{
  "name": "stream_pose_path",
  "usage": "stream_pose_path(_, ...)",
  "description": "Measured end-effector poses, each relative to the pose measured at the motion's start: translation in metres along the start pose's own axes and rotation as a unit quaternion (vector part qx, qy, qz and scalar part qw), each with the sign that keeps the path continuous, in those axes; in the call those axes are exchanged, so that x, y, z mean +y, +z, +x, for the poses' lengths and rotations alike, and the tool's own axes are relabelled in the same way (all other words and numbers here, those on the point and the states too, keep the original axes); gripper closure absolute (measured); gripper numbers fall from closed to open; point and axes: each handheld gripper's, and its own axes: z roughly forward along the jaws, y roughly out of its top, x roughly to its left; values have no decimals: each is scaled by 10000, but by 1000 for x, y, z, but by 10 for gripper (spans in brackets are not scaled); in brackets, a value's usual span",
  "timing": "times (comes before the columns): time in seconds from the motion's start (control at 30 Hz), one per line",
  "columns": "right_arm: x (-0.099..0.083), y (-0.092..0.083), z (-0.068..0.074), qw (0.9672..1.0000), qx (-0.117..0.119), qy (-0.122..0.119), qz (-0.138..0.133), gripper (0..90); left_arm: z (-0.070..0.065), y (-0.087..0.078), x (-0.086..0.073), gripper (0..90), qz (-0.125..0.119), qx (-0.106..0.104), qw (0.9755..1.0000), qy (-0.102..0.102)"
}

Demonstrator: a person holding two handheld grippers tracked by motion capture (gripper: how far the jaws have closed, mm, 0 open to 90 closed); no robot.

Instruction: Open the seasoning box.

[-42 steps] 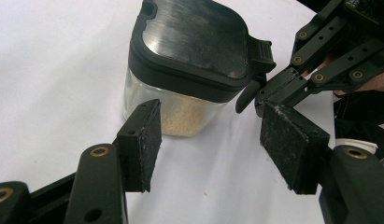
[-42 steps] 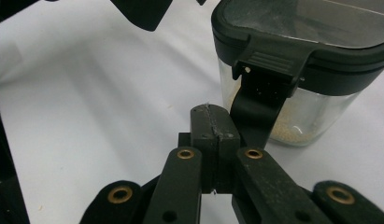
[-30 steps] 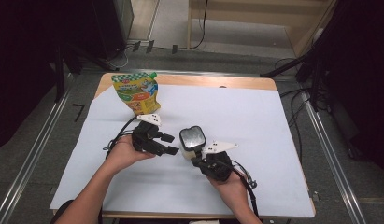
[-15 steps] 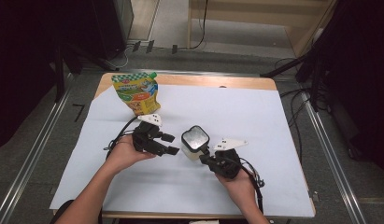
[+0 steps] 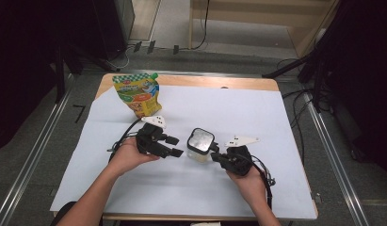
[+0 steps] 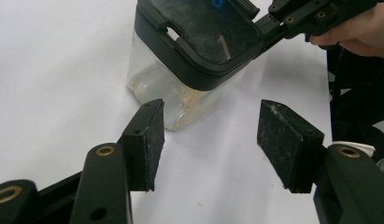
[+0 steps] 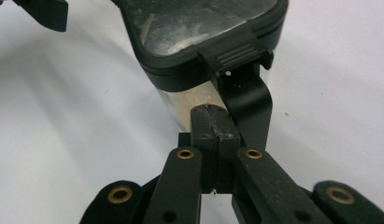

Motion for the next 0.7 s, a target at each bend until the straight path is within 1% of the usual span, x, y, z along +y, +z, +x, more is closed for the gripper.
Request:
stream_pose_path(0.03,0,0,-2,10000,-4,-4,6,900,0,1,0,426,-5,12,10000,32)
stream_pose_path(0.07,0,-1,-3,10000,-12,16,25,900,0,2,0,425,-5,17,10000,0)
stream_pose_path(0.1,0,-2,-5,10000,-22,16,45,900,1,3,0,425,20,-46,9999,-91)
stream_pose_path(0.13,0,-2,-6,10000,-47,18,41,900,3,4,1,424,43,-123,9998,-118)
stream_pose_path(0.17,0,-3,-7,10000,-38,28,47,900,3,6,2,414,29,-122,9999,-114)
stream_pose_path(0.2,0,-3,-8,10000,-51,51,44,900,4,7,3,399,36,-73,10000,26)
stream_pose_path(0.23,0,-4,-10,9999,-67,68,54,900,4,8,4,381,14,-42,9999,104)
stream_pose_path(0.27,0,-5,-12,9999,-63,74,46,900,4,9,5,366,2,-38,9999,131)
stream_pose_path(0.33,0,-6,-15,9999,-72,94,64,900,5,10,8,342,36,-54,9999,126)
stream_pose_path(0.4,1,-7,-18,9999,-102,115,74,900,5,12,9,329,-8,-76,9999,144)
stream_pose_path(0.43,2,-9,-21,9998,-138,137,57,900,6,13,10,324,-61,-120,9999,105)
stream_pose_path(0.5,3,-10,-25,9997,-168,164,44,900,8,15,11,323,-46,-251,9997,43)
stream_pose_path(0.53,3,-11,-26,9997,-173,169,45,900,9,15,12,317,7,-353,9994,69)
stream_pose_path(0.67,4,-12,-33,9995,-210,212,33,900,10,19,20,296,19,-264,9995,184)
stream_pose_path(0.7,5,-12,-34,9995,-206,225,41,900,10,20,23,293,-7,-272,9995,165)
